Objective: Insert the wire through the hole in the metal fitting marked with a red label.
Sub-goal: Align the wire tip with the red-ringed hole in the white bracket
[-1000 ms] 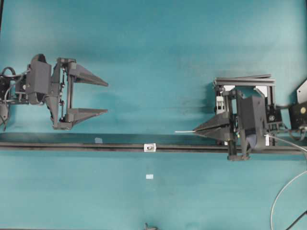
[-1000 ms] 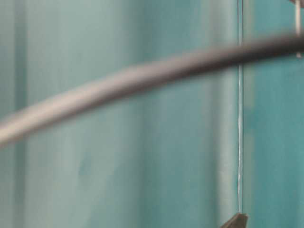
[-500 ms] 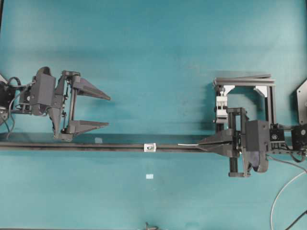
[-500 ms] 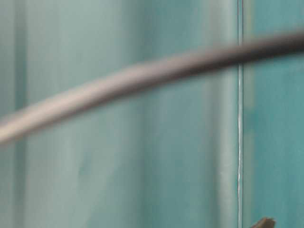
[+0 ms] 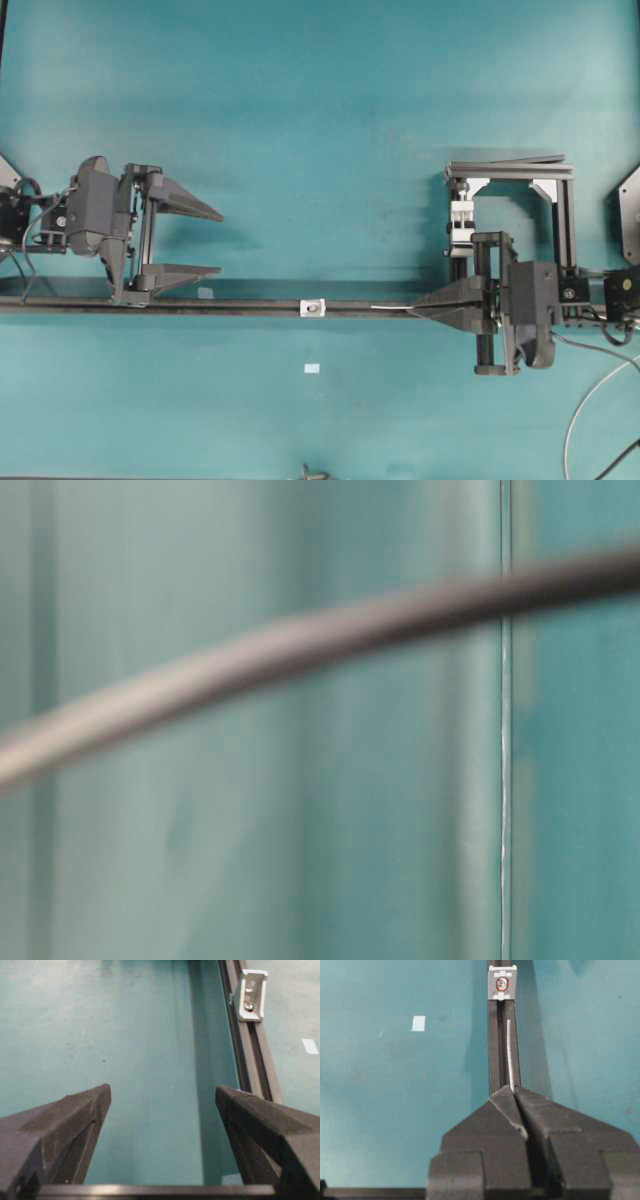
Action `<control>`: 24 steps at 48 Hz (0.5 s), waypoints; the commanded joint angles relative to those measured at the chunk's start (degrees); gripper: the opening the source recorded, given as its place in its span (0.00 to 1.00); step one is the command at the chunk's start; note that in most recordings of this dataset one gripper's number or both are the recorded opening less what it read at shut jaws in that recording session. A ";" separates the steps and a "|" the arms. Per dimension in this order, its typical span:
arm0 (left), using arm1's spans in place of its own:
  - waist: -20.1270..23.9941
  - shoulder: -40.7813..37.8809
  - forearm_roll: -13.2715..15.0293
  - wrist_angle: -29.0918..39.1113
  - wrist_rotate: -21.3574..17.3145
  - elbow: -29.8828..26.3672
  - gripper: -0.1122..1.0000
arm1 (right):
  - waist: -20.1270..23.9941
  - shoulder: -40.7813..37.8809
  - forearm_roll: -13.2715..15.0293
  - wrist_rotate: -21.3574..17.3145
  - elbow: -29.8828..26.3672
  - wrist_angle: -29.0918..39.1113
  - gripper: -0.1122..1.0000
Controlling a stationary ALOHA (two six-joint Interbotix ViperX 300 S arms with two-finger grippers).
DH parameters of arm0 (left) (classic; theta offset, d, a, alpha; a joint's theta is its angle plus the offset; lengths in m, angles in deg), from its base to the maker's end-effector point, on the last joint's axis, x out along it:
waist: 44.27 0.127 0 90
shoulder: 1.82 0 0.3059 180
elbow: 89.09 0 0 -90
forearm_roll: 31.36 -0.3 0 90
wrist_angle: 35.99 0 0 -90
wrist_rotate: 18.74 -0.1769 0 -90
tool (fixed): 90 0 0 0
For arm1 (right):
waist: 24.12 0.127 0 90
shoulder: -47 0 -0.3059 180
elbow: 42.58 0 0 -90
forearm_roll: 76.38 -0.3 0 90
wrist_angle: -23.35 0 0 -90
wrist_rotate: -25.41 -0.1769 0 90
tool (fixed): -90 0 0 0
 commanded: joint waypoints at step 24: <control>-3.25 -1.41 1.05 -0.53 0.09 -0.88 0.56 | 0.26 -1.05 -1.05 -0.62 -0.97 0.35 0.11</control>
